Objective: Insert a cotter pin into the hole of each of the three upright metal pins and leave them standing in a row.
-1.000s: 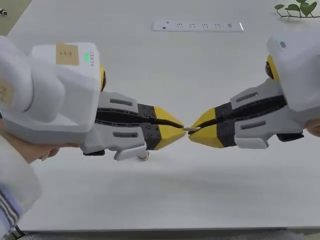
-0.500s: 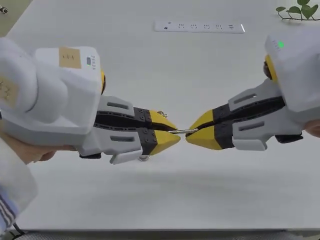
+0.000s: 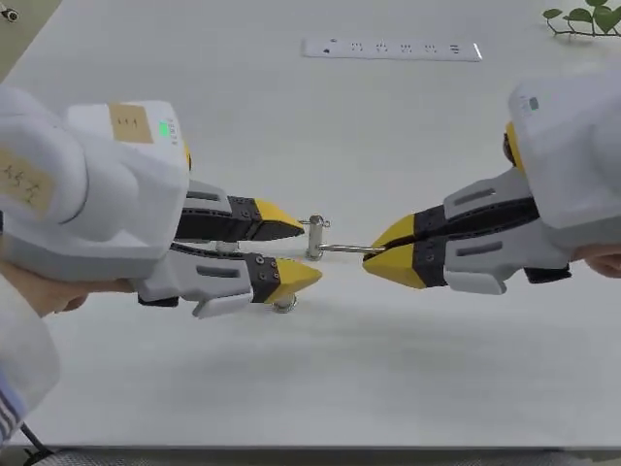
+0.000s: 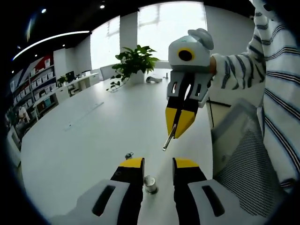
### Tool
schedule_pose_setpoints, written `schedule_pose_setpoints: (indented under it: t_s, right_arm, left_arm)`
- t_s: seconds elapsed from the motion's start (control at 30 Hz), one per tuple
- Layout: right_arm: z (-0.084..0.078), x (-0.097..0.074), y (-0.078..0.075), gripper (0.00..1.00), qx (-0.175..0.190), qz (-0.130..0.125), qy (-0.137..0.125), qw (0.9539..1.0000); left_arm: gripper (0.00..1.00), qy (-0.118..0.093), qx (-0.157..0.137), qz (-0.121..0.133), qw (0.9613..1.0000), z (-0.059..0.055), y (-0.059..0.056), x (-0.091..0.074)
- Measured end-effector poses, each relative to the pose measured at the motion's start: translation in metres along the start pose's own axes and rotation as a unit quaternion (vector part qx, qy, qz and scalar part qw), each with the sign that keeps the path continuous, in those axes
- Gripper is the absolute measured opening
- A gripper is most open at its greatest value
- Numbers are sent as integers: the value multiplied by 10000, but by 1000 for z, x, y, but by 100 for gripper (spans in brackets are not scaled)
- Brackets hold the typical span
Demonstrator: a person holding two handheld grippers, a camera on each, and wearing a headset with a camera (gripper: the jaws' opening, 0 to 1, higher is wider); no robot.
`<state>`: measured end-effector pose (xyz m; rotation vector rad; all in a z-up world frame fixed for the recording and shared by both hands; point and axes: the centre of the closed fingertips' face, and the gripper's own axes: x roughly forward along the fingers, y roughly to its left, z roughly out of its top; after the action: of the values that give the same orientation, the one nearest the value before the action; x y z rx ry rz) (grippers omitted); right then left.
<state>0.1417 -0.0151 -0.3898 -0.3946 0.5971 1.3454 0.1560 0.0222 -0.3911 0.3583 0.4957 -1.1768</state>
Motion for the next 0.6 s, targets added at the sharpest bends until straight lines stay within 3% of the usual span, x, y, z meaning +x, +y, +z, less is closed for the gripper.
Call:
schedule_pose_setpoints:
  t_s: [0.3,0.6]
  right_arm:
    - [-18,18,-12,0,85,-77,157,9998]
    - [-26,32,-16,0,96,-55,315,9994]
  left_arm:
    - [15,402,-3,-2,9992,-23,5,4]
    - [14,621,61,-24,9980,-36,8,11]
